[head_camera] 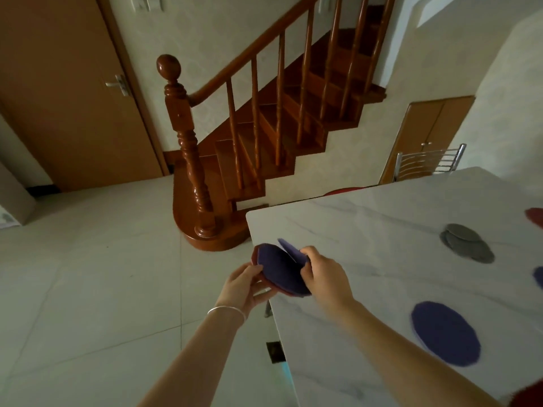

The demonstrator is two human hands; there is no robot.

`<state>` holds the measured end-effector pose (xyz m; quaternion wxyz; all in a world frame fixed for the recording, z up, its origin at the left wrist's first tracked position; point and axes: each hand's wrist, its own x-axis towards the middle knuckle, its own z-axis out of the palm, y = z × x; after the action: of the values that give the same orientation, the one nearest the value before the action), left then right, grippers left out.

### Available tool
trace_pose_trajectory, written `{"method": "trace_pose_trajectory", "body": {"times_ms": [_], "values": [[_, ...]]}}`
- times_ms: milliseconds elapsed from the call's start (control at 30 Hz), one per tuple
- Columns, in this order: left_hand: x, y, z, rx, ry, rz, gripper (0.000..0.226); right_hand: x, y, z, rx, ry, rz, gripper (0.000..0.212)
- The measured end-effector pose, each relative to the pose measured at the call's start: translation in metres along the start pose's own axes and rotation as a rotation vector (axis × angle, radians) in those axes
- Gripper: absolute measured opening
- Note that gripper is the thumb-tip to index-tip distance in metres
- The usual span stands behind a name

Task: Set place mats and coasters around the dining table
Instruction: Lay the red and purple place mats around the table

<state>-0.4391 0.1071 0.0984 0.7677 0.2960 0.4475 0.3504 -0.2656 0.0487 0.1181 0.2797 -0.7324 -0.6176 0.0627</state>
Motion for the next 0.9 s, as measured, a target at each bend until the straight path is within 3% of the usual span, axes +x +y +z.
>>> {"method": "trace_pose_trajectory", "body": {"times_ms": [167,300,467,633,767,900], "values": [[0.063,0.035,-0.015,0.053,0.067,-0.088,0.011,0.037,0.03,0.04,0.144,0.091,0.344,0.008],[0.11,0.071,-0.011,0.045,0.072,-0.125,0.009,0.051,0.057,0.05,0.002,0.143,0.498,0.011],[0.164,0.093,0.026,0.062,-0.008,-0.232,0.019,0.064,0.087,0.039,-0.202,0.236,0.515,0.022],[0.216,0.086,0.056,0.12,-0.131,-0.31,0.03,0.054,0.076,0.06,-0.323,0.26,0.419,0.06],[0.254,0.087,0.055,0.184,-0.275,-0.385,0.031,0.041,0.058,0.121,-0.266,0.067,0.61,0.036],[0.286,0.099,0.041,0.283,-0.404,-0.45,0.026,0.052,0.037,0.159,-0.219,0.095,0.869,0.034]]}}
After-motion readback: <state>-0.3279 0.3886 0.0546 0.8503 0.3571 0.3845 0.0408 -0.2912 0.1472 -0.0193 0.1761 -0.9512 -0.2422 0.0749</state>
